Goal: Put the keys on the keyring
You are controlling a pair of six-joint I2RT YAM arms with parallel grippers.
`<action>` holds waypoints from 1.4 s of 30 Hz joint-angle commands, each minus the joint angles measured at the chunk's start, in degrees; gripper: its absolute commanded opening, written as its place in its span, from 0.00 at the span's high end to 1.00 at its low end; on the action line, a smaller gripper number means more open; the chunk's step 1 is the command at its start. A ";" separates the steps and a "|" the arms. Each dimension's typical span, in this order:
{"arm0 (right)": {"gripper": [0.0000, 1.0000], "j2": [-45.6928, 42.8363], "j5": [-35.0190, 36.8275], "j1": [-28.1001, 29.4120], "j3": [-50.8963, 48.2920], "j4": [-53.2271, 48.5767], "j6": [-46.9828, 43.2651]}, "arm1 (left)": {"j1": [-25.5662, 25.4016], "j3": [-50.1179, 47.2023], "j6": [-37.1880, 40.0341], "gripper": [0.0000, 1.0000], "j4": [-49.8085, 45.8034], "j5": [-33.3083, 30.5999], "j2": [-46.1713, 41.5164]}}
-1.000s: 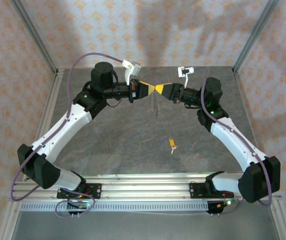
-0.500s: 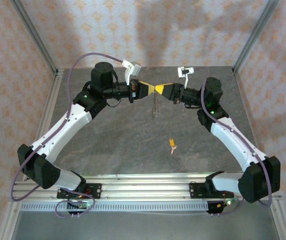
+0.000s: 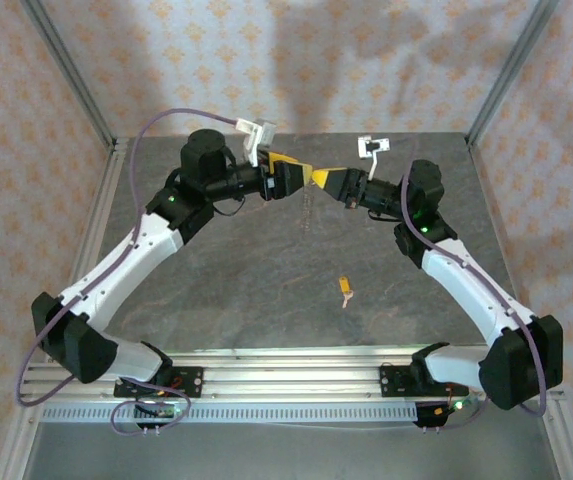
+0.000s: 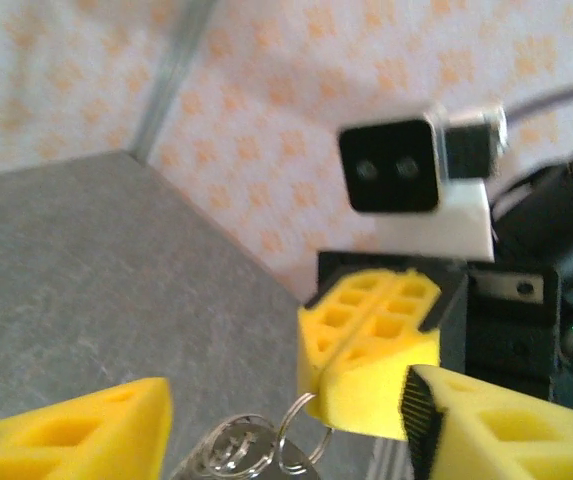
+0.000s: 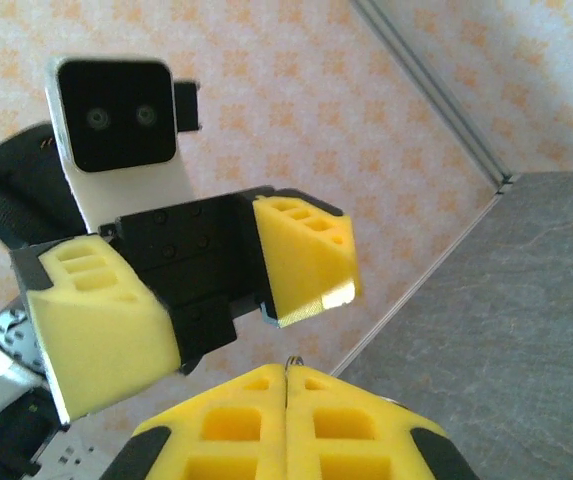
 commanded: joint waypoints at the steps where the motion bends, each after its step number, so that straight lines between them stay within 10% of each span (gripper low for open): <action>1: 1.00 -1.96 4.21 0.06 -0.08 7.08 0.99 | -0.29 -5.21 -7.93 0.33 10.21 -10.33 -4.67; 42: 1.00 3.05 7.68 1.86 -0.88 27.06 14.91 | -3.44 -9.55 -19.89 0.52 33.29 -9.27 -0.45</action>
